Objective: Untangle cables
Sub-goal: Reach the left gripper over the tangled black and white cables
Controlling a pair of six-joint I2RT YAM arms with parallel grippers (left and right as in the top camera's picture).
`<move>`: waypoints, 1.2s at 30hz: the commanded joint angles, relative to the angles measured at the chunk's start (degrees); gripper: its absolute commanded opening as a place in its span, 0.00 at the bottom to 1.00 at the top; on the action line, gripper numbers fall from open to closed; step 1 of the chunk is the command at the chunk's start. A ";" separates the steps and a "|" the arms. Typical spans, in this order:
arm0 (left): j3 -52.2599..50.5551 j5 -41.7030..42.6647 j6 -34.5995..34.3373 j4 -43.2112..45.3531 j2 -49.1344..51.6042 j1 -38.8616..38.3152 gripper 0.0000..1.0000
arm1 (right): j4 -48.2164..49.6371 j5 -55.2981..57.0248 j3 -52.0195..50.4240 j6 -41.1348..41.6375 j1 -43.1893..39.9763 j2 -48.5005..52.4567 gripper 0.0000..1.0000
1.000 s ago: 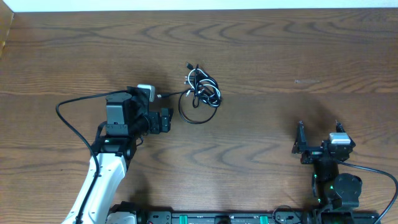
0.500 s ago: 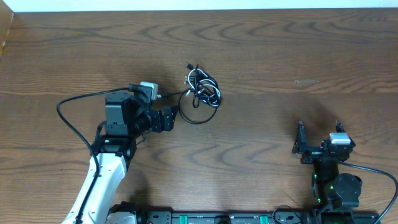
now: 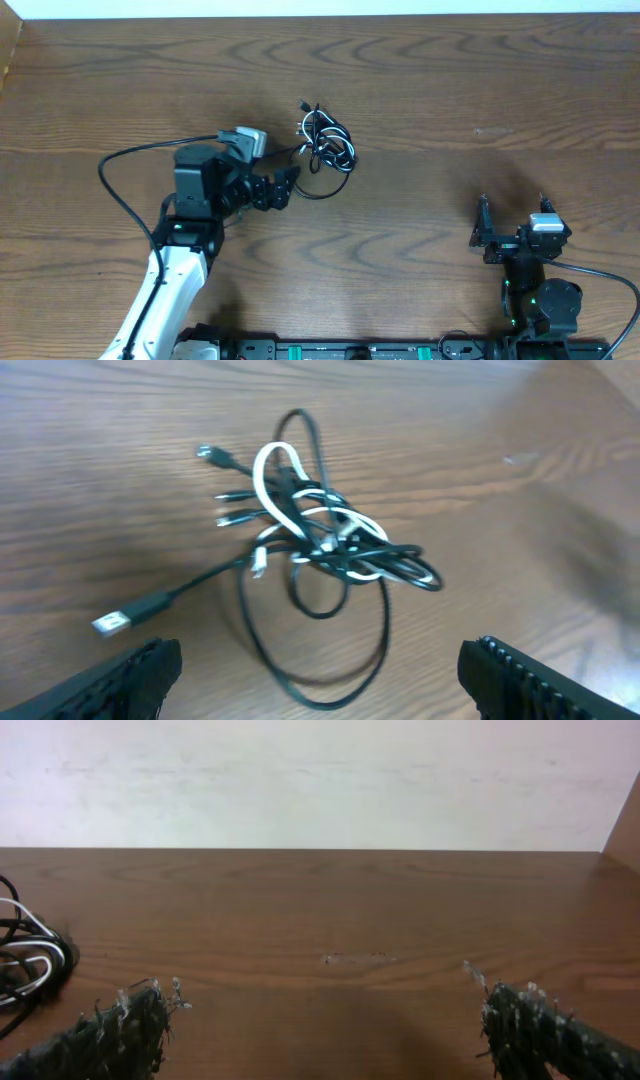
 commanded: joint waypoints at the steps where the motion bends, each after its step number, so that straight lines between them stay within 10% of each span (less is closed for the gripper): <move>1: 2.03 -2.84 0.83 0.44 0.26 -2.62 0.93 | -0.28 -0.33 -0.07 -0.87 -0.50 -0.39 0.99; 18: 10.21 -20.09 -9.09 3.58 12.94 -14.80 0.94 | -0.28 -0.33 -0.07 -0.87 -0.50 -0.39 0.99; 36: 12.33 -20.15 -11.28 2.84 18.97 -14.82 0.93 | -0.28 -0.33 -0.07 -0.85 -0.50 -0.39 0.99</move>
